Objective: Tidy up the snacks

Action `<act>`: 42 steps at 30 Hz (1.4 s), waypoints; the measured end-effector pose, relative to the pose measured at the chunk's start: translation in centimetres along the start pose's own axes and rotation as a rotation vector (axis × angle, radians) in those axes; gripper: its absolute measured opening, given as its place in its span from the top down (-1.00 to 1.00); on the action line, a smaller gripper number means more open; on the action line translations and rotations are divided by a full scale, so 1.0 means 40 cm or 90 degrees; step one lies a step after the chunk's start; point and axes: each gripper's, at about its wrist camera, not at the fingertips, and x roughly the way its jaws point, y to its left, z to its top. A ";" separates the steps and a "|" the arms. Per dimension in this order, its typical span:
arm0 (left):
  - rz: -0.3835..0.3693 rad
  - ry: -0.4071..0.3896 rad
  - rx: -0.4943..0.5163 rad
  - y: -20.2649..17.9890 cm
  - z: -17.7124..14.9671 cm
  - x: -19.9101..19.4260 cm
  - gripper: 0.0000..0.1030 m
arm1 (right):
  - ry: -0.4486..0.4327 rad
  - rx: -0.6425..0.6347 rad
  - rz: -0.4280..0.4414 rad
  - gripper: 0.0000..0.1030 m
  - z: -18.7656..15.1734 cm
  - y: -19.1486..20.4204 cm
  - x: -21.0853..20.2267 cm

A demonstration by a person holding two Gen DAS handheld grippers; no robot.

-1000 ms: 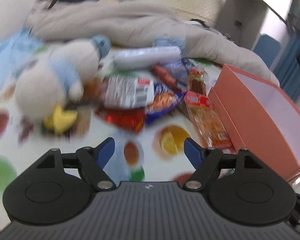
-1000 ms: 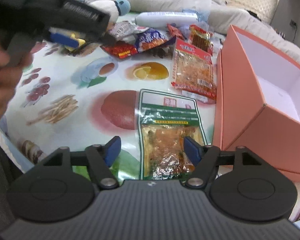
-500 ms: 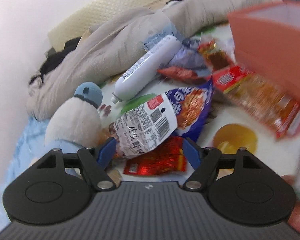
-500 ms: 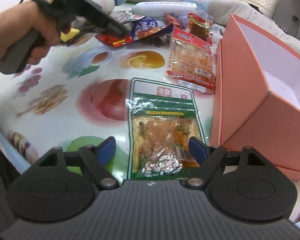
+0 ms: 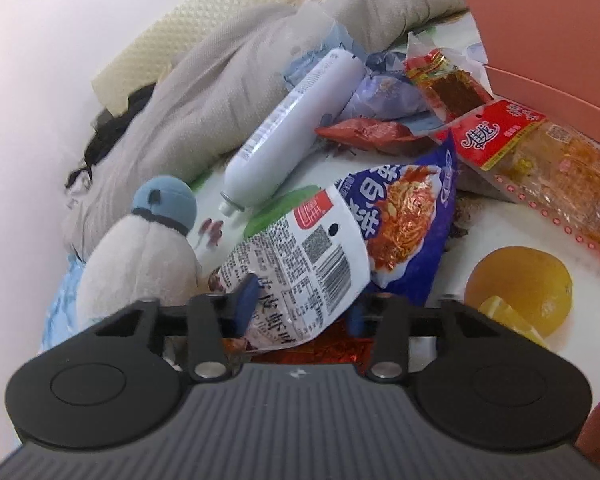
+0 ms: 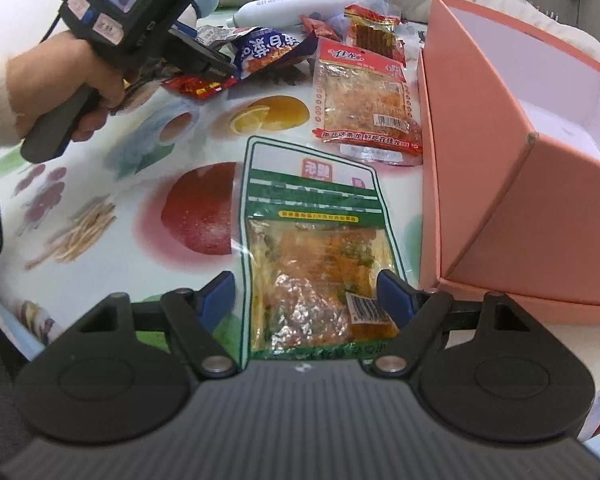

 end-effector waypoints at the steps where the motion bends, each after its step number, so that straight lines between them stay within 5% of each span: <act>1: -0.007 0.005 0.004 0.000 0.002 0.006 0.56 | -0.003 -0.004 0.005 -0.49 -0.003 -0.001 -0.002; 4: -0.015 0.007 0.014 0.001 0.010 0.002 0.93 | -0.004 -0.011 0.021 -0.41 -0.007 -0.008 -0.005; 22: -0.063 -0.035 -0.142 0.067 0.046 -0.284 1.00 | -0.042 -0.004 0.018 0.41 -0.012 -0.026 -0.054; 42: -0.139 0.016 -0.324 0.012 -0.043 -0.571 1.00 | -0.123 0.076 0.045 0.49 -0.010 -0.079 -0.194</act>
